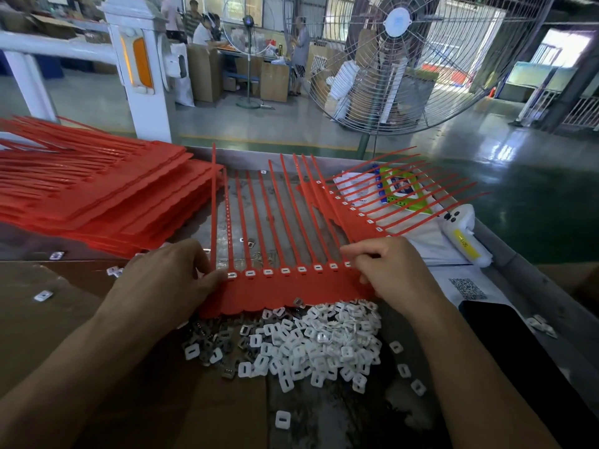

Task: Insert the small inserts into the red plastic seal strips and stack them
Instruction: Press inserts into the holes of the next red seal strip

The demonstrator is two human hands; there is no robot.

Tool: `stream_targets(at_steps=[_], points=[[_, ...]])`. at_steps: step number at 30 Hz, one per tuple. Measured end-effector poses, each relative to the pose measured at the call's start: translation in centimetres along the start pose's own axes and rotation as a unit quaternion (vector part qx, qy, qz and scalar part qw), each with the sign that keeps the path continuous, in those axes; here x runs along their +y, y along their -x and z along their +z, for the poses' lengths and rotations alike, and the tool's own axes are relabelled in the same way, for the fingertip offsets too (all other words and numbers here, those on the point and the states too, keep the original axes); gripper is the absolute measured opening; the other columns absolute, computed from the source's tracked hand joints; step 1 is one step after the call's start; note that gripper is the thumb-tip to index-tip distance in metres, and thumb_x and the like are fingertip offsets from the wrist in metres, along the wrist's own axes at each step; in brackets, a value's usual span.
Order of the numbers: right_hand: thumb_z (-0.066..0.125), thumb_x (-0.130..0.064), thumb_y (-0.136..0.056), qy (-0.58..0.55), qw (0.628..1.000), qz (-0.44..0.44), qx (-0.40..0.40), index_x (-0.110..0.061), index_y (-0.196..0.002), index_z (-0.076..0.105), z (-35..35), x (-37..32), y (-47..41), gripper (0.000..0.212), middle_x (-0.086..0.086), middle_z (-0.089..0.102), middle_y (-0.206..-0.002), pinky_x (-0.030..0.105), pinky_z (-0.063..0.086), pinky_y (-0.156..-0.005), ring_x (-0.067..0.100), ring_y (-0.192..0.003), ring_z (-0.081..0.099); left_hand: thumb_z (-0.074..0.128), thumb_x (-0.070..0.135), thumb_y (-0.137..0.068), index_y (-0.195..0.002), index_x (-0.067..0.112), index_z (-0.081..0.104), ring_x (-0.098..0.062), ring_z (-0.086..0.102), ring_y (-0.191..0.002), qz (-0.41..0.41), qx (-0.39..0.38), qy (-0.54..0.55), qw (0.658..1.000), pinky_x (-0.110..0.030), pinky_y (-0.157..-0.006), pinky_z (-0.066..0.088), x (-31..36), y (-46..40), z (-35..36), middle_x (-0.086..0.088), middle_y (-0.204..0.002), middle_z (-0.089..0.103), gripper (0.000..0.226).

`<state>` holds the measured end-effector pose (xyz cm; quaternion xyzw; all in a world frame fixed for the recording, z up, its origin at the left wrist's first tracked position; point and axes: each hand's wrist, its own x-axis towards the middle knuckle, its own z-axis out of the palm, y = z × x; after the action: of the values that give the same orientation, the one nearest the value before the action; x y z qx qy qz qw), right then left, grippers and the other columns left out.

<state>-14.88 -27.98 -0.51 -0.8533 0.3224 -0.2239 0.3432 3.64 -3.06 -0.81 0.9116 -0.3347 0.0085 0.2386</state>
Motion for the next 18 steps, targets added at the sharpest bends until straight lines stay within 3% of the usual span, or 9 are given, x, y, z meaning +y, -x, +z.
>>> stream_targets(at_steps=[2,4,9,13,16,18], points=[[0.059,-0.013,-0.095,0.016,0.998,0.013,0.058,-0.029,-0.104,0.081,-0.5,0.3,-0.4,0.029,-0.020,0.072,-0.091,0.019,0.048,-0.073,0.001,-0.083,0.065,0.063,0.068,-0.083,-0.083,0.034,0.059,-0.004,0.058,-0.074,-0.010,-0.003,-0.024,1.000,-0.034,-0.069,0.050,-0.1,0.0,-0.1,0.013,-0.083,0.061,0.035],[0.059,-0.019,-0.096,0.070,0.993,0.032,0.084,-0.025,-0.100,0.080,-0.9,0.7,-0.6,0.022,-0.014,0.071,-0.096,0.020,0.047,-0.071,0.005,-0.089,0.063,0.056,0.074,-0.082,-0.082,0.033,0.059,-0.003,0.057,-0.072,-0.022,-0.011,-0.051,0.998,-0.034,-0.067,0.048,-0.2,0.0,-0.3,0.014,-0.081,0.061,0.041],[0.066,-0.035,-0.095,0.132,0.988,0.060,0.054,-0.020,-0.092,0.079,-0.7,1.4,-0.6,0.021,-0.005,0.074,-0.091,0.037,0.056,-0.079,0.015,-0.086,0.066,0.059,0.074,-0.081,-0.076,0.031,0.063,-0.005,0.061,-0.068,-0.042,-0.033,-0.034,0.998,-0.035,-0.068,0.053,-0.3,-0.2,-0.5,0.013,-0.073,0.065,0.043],[0.072,-0.036,-0.093,0.017,0.996,0.081,0.040,-0.022,-0.100,0.079,-0.5,1.4,-0.9,0.018,-0.016,0.070,-0.087,0.022,0.047,-0.066,0.001,-0.084,0.063,0.072,0.064,-0.079,-0.077,0.029,0.065,-0.009,0.064,-0.070,-0.065,-0.036,0.035,0.997,-0.034,-0.065,0.051,-0.4,-0.5,-0.5,0.011,-0.075,0.067,0.036],[0.076,-0.037,-0.089,-0.124,0.983,0.131,0.019,-0.021,-0.092,0.079,-0.5,1.3,-1.1,0.016,-0.006,0.078,-0.091,0.030,0.056,-0.070,0.011,-0.087,0.071,0.078,0.053,-0.080,-0.081,0.027,0.066,-0.012,0.067,-0.071,-0.078,-0.042,0.113,0.990,-0.036,-0.067,0.054,-0.4,-1.0,-0.6,0.007,-0.076,0.070,0.029],[0.079,-0.035,-0.088,-0.166,0.975,0.147,0.007,-0.019,-0.090,0.078,-0.4,1.2,-1.2,0.017,-0.004,0.079,-0.086,0.030,0.057,-0.060,0.016,-0.081,0.075,0.081,0.044,-0.081,-0.085,0.025,0.069,-0.011,0.070,-0.065,-0.090,-0.051,0.176,0.979,-0.033,-0.065,0.054,-0.2,-1.1,-0.6,0.004,-0.072,0.073,0.023]])
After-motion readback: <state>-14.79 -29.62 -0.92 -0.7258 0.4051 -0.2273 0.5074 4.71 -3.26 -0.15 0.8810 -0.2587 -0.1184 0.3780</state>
